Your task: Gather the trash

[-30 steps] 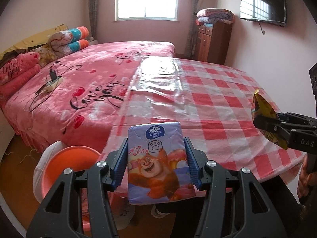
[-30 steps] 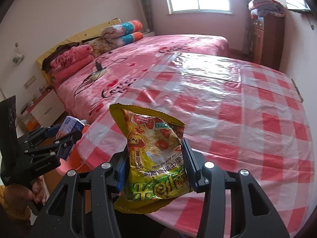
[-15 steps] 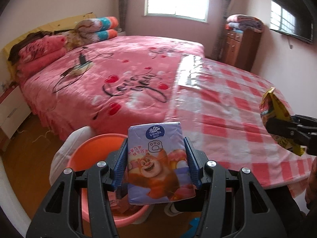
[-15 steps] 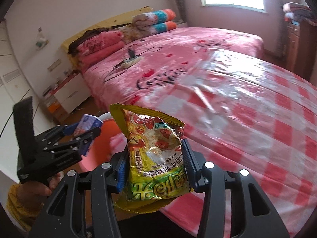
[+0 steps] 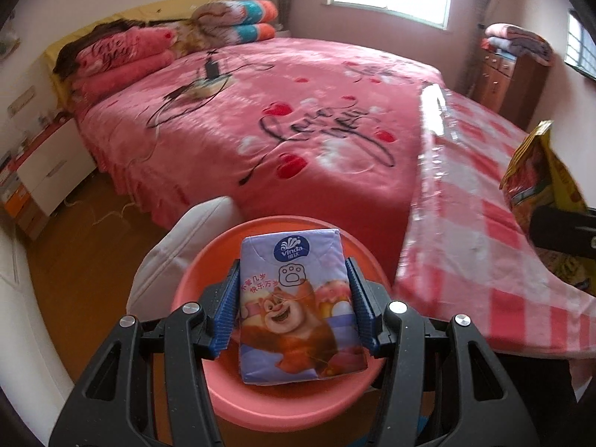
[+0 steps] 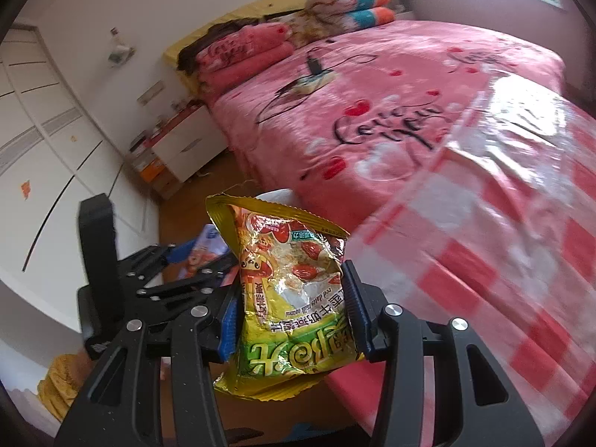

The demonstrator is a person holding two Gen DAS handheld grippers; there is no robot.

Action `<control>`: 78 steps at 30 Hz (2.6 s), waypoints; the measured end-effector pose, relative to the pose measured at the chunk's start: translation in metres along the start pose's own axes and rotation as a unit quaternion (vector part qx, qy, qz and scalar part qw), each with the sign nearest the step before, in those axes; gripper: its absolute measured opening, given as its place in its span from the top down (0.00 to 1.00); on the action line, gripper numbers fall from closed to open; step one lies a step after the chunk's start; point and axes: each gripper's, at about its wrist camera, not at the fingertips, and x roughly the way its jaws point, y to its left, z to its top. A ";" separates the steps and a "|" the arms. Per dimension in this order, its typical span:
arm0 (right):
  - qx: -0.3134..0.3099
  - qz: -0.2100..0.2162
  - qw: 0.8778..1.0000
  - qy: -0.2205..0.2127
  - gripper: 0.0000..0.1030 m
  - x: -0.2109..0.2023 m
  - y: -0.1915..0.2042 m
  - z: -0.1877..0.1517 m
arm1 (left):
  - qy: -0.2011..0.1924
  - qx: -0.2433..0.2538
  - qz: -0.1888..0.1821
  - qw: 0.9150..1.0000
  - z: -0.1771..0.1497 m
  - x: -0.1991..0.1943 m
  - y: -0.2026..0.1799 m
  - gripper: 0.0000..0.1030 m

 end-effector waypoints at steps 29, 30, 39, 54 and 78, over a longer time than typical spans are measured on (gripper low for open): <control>-0.050 -0.004 0.999 0.006 0.12 0.067 0.033 0.023 | 0.066 -0.066 0.093 0.991 -0.023 0.047 0.058 0.16; -0.054 -0.013 0.998 0.000 0.11 0.064 0.032 0.022 | 0.062 -0.066 0.096 0.991 -0.023 0.046 0.059 0.15; -0.055 -0.093 0.994 -0.026 0.11 0.044 0.009 0.012 | 0.013 -0.050 0.098 0.994 -0.013 0.028 0.046 0.07; -0.041 -0.179 0.981 -0.063 0.08 -0.001 -0.025 -0.011 | -0.050 -0.034 0.052 0.997 0.013 -0.001 0.001 0.06; -0.005 -0.281 0.949 -0.142 0.08 -0.097 -0.059 -0.052 | -0.146 0.006 -0.070 0.987 0.031 -0.057 -0.103 0.04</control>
